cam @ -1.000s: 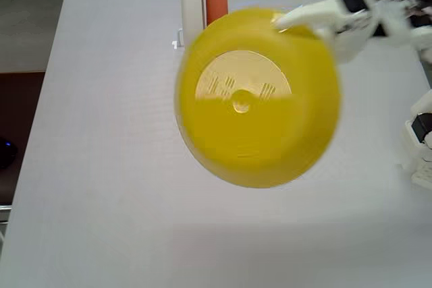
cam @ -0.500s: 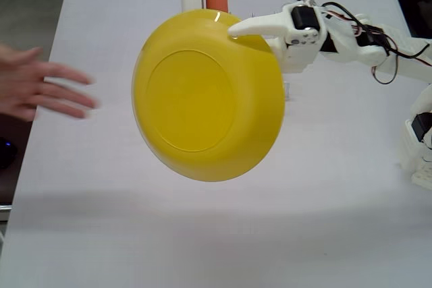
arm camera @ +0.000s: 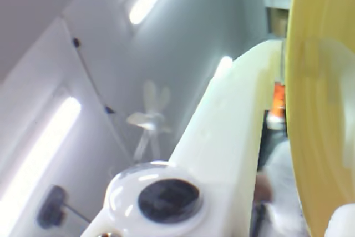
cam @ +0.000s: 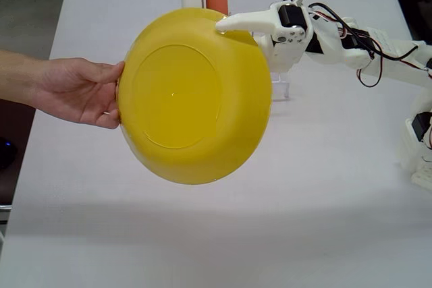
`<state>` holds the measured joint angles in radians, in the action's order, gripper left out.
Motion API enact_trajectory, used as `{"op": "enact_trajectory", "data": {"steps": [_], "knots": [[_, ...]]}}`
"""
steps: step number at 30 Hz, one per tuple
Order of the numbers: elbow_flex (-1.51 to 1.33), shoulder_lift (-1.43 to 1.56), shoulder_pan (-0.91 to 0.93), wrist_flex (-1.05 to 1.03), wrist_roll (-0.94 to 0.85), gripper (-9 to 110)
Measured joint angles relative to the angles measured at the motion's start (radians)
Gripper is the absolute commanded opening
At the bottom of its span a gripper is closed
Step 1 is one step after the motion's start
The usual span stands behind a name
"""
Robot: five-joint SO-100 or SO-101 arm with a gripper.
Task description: Would you please take all the plates for me?
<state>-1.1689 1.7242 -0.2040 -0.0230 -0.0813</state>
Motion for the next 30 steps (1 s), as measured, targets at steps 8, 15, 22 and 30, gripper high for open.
{"op": "enact_trajectory", "data": {"steps": [8, 15, 22, 30], "knots": [[0.003, -0.003, 0.034, 0.002, -0.040, 33], [0.089, -0.018, 0.067, -0.143, -0.086, 36], [0.235, -0.020, 0.118, -0.439, -0.100, 27], [0.284, -0.020, 0.265, -0.808, -0.104, 0]]}}
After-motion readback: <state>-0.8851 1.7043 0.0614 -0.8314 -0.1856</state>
